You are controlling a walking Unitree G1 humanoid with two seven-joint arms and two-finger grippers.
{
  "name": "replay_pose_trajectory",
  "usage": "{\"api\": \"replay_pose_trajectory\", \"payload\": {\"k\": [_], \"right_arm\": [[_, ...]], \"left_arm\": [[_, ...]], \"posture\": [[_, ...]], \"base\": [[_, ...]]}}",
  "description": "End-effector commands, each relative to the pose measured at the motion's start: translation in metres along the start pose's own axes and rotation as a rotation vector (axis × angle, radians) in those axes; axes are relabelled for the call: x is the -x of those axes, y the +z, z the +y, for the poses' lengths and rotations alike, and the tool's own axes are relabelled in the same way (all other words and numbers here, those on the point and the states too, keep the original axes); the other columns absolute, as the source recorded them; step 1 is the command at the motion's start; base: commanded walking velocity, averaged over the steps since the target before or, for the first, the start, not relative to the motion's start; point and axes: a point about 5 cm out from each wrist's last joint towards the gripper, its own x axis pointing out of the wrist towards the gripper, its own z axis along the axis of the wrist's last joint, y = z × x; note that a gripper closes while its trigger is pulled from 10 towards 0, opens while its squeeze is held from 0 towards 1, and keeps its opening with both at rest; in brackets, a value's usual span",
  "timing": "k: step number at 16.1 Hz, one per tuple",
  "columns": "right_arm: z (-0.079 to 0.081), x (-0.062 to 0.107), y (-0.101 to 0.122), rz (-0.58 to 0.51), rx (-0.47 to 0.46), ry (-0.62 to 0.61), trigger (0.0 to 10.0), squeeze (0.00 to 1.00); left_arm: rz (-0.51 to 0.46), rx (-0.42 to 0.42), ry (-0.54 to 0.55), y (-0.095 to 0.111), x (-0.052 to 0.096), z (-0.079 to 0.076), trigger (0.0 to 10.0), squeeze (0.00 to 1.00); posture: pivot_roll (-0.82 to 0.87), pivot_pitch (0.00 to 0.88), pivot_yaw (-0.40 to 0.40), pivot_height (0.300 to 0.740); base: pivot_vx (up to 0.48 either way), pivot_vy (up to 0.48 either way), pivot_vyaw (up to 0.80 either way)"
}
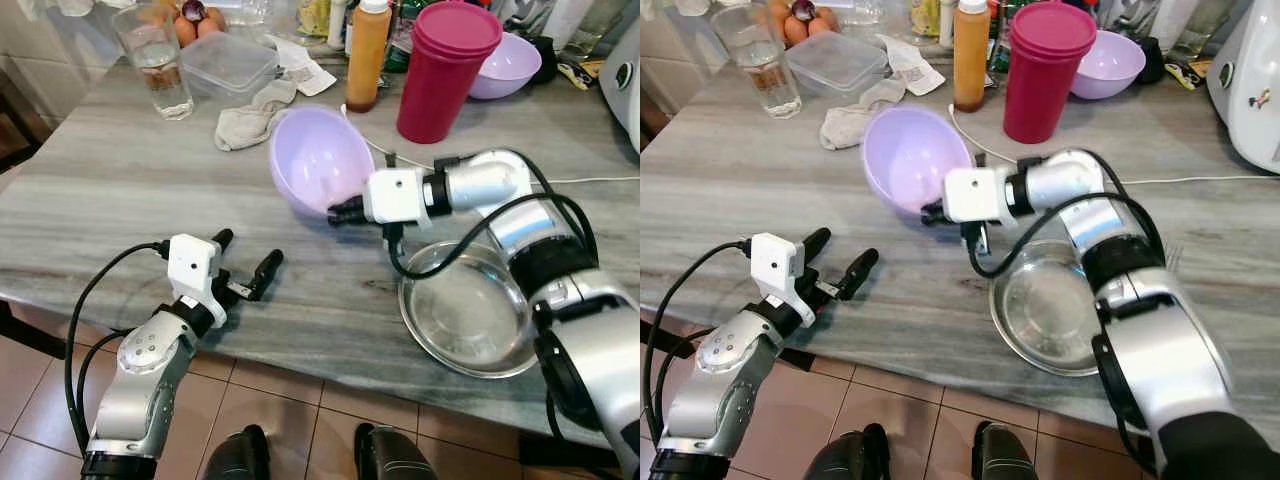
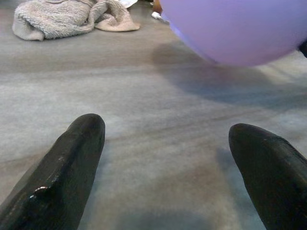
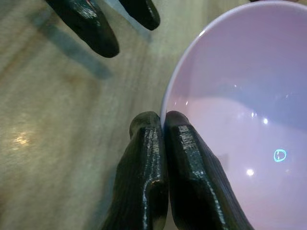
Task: Setting the table
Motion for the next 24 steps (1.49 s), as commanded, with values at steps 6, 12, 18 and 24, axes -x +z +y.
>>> {"api": "replay_pose_trajectory", "payload": {"k": [6, 12, 18, 24], "right_arm": [[0.012, 0.005, 0.008, -0.033, 0.013, 0.022, 0.9, 0.00], [0.023, 0.014, 0.012, -0.003, -0.008, 0.073, 3.8, 0.00], [0.034, 0.018, 0.007, 0.033, -0.034, 0.085, 10.0, 0.00], [0.034, 0.018, 0.007, 0.033, -0.034, 0.085, 10.0, 0.00]], "left_arm": [[0.008, -0.012, 0.040, -0.007, -0.008, 0.004, 10.0, 0.00], [0.012, -0.008, 0.055, -0.011, -0.012, 0.005, 10.0, 0.00], [-0.022, 0.036, -0.023, -0.007, -0.012, -0.001, 10.0, 0.00], [-0.022, 0.036, -0.023, -0.007, -0.012, -0.001, 10.0, 0.00]], "posture": [[-0.18, 0.159, -0.008, 0.740], [-0.20, 0.151, -0.009, 0.740], [-0.20, 0.151, -0.009, 0.740], [-0.20, 0.151, -0.009, 0.740]], "base": [[0.000, 0.000, 0.00], [0.000, 0.000, 0.00], [0.000, 0.000, 0.00], [0.000, 0.000, 0.00]]}}
